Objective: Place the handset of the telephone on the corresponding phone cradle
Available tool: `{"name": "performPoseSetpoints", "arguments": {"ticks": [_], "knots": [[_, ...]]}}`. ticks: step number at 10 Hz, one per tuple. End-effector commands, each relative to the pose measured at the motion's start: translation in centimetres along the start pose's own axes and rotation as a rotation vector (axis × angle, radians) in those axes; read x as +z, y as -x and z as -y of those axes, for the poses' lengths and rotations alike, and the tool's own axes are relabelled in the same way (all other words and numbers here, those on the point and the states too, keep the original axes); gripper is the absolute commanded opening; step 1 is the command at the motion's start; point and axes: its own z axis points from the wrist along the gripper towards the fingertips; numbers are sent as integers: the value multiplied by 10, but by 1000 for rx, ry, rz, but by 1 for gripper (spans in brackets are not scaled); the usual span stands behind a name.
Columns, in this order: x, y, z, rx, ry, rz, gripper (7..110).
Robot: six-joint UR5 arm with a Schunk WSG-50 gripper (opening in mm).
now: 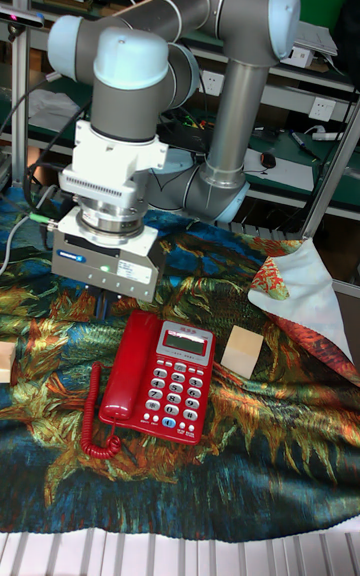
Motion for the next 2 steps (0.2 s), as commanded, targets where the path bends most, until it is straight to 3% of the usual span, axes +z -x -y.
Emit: {"name": "performPoseSetpoints", "arguments": {"ticks": [1, 2], "knots": [[-3, 1, 11, 0, -1, -24, 7], [-4, 1, 14, -4, -1, -26, 7]]}}
